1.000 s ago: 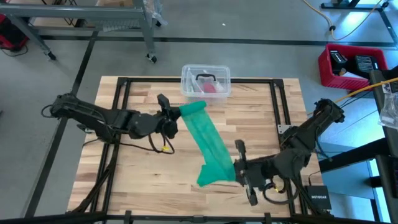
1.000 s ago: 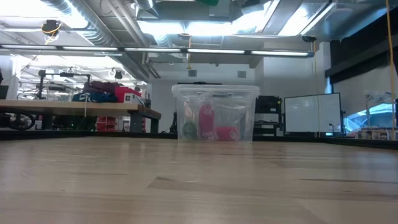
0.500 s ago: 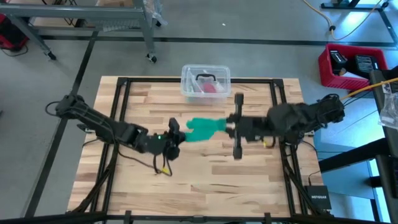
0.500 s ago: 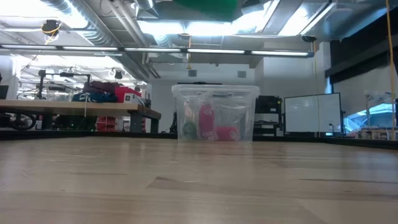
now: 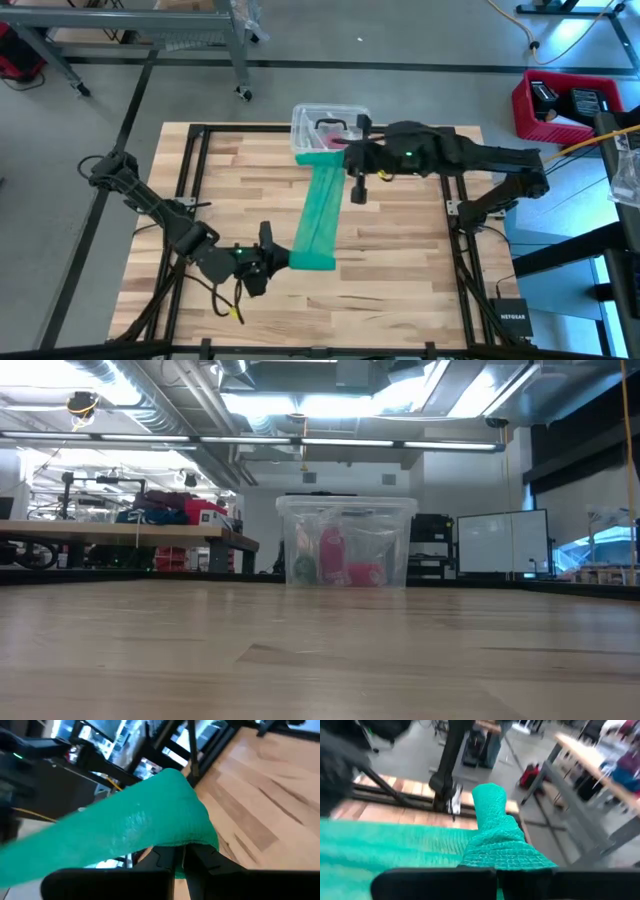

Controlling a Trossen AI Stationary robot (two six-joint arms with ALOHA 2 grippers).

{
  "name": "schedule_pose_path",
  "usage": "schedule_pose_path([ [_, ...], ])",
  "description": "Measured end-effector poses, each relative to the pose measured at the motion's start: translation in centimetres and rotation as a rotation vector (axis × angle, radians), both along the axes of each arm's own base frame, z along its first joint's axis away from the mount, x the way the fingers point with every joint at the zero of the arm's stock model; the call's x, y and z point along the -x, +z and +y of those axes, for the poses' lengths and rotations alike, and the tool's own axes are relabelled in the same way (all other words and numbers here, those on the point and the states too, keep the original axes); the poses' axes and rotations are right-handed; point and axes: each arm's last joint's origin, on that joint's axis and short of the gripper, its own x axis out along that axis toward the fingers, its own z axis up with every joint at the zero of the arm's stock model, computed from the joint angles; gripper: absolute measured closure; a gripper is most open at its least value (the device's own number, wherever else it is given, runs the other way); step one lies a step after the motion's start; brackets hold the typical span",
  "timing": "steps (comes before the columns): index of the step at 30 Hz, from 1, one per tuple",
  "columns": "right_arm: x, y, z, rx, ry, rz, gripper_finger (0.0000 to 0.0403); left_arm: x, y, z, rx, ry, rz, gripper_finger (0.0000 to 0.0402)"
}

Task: Roll bandage
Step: Roll the green bandage

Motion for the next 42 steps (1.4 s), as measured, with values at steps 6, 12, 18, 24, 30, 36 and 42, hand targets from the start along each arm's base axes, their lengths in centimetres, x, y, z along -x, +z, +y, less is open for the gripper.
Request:
schedule_pose_path([
  [6,-1.5,-5.6,-1.7,-0.066,-0.013,0.11,0.0403,0.8,2.2,-0.4,0.09,0.015,-0.067,0.0389],
  [12,-2.5,-11.2,-1.7,-0.121,0.049,0.102,0.0403,2.1,4.0,0.5,0.198,0.015,-0.121,0.0389],
  [18,-2.6,-14.6,-1.4,-0.221,0.108,0.044,0.0403,3.0,6.2,1.8,0.272,0.005,-0.221,0.0389],
  [24,-2.5,-15.7,-1.3,-0.381,0.117,0.069,0.0391,2.8,7.0,4.0,0.301,0.074,-0.251,0.0389],
  [30,-2.5,-15.6,-1.2,-0.552,0.086,0.057,0.0314,1.9,6.2,5.0,0.324,0.096,-0.209,0.0389],
  [36,-2.5,-14.3,-1.3,-0.627,0.041,0.045,0.0239,1.6,4.1,4.9,0.383,0.065,-0.149,0.0389],
  [42,-2.3,-11.5,-2.4,-0.635,0.008,0.015,0.0242,1.6,0.8,4.8,0.448,0.074,-0.054,0.0389],
])
